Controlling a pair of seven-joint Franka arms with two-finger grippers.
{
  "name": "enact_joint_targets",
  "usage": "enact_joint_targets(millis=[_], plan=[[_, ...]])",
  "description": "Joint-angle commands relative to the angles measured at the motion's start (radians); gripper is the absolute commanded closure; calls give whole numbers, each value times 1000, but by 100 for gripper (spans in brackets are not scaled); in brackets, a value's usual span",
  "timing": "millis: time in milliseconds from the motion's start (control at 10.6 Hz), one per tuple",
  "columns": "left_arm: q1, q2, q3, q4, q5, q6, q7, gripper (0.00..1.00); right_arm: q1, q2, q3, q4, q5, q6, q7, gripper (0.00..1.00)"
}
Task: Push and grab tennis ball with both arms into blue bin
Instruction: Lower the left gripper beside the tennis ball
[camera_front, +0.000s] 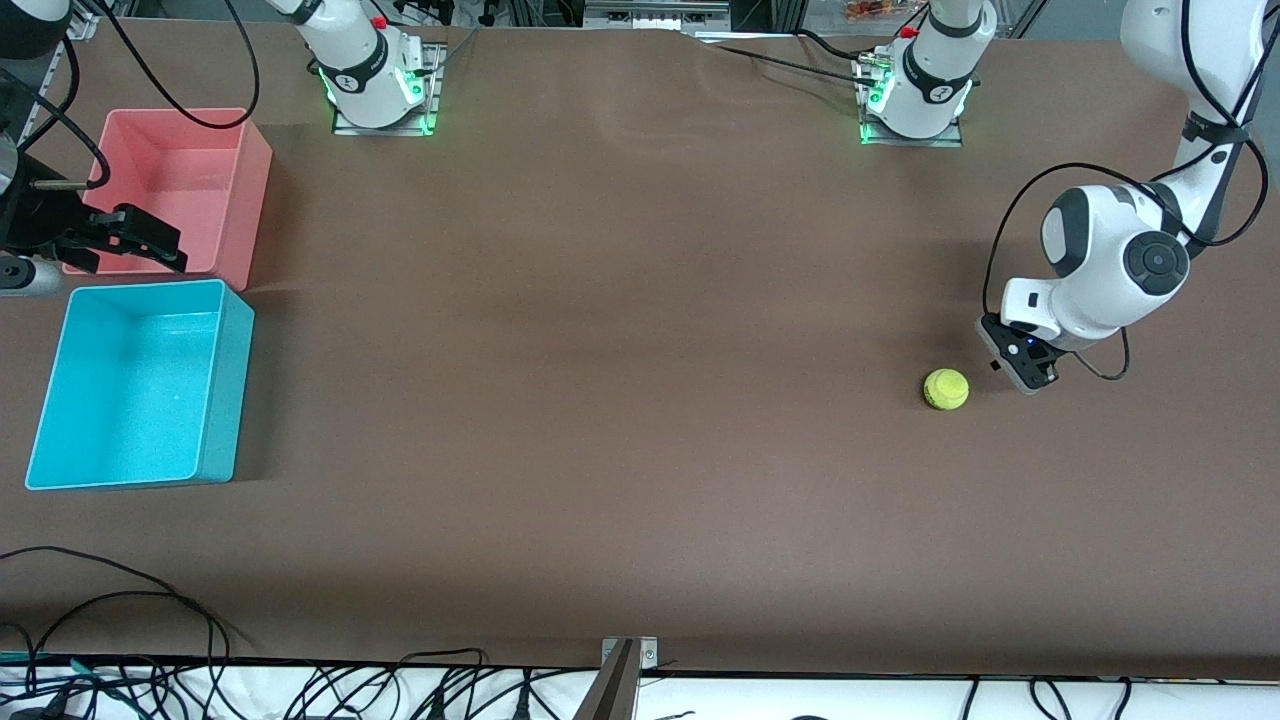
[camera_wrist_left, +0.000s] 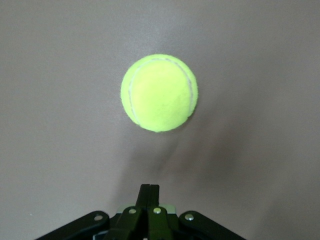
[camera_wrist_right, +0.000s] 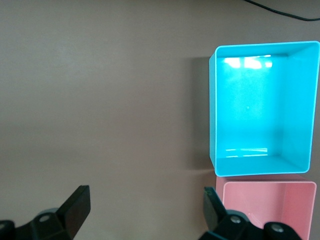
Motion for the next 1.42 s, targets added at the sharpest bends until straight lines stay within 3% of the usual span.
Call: enact_joint_targets(millis=[0, 1323], plan=[[-8, 77, 11, 92, 14, 7, 100, 100, -1, -2, 1, 8, 0, -14, 3, 0], [-34, 133, 3, 77, -9, 99, 320, 100, 10, 20, 6, 11, -9, 13, -9, 0]])
